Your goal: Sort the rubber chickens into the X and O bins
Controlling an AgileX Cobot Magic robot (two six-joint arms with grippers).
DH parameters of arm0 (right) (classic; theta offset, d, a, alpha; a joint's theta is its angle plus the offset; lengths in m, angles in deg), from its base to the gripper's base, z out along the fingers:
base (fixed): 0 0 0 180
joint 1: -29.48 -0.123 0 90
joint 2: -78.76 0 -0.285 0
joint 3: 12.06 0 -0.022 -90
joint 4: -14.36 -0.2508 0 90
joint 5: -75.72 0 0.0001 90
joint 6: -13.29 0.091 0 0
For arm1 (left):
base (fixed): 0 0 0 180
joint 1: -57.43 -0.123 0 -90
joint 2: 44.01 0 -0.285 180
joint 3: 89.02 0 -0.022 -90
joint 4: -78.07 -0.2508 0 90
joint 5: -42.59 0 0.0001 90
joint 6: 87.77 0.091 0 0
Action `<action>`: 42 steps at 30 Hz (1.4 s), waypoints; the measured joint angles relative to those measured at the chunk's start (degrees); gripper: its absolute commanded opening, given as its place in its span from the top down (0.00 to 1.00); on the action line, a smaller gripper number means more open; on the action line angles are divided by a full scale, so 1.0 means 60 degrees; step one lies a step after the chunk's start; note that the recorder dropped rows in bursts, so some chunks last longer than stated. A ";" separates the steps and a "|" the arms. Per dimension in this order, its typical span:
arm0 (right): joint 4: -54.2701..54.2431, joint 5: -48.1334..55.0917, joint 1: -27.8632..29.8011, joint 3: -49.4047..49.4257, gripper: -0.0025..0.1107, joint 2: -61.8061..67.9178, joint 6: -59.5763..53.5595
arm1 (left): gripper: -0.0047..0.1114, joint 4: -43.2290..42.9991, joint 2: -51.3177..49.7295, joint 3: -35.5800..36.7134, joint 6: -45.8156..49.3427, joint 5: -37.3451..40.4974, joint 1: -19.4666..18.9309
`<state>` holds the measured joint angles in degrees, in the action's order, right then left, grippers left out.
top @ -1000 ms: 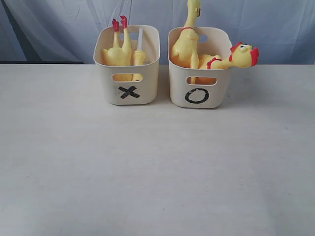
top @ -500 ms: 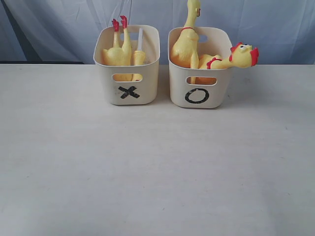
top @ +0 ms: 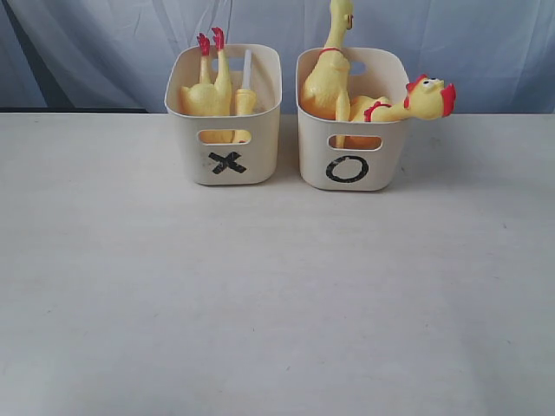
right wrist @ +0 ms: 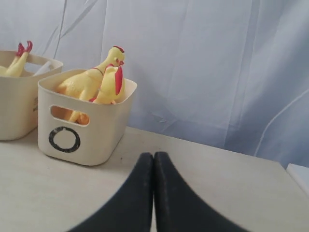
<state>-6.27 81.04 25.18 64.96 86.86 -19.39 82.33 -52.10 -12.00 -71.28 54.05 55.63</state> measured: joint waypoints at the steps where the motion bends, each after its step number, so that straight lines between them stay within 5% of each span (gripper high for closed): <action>1: -0.0040 0.0002 0.0000 0.0000 0.98 0.0000 0.0195 | 0.96 0.0013 0.0000 0.0000 -0.0264 -0.0006 0.0000; 14: -0.0097 0.1962 0.0000 0.0021 0.98 0.0000 0.1735 | 0.96 0.0013 0.0000 0.0000 -0.0671 0.0068 0.0000; 30: -0.0298 0.2109 0.0000 0.0021 0.98 0.0000 0.3048 | 0.96 0.0035 0.0000 0.0000 -0.0694 0.0087 0.0000; 42: 0.1530 0.2166 -0.0595 0.0021 0.98 0.0000 0.3067 | 0.96 -0.0004 0.0000 0.0000 -0.0694 0.0107 0.0000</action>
<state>2.91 94.03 21.61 65.08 86.86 -0.99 82.31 -52.10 -12.00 -75.45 54.69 55.63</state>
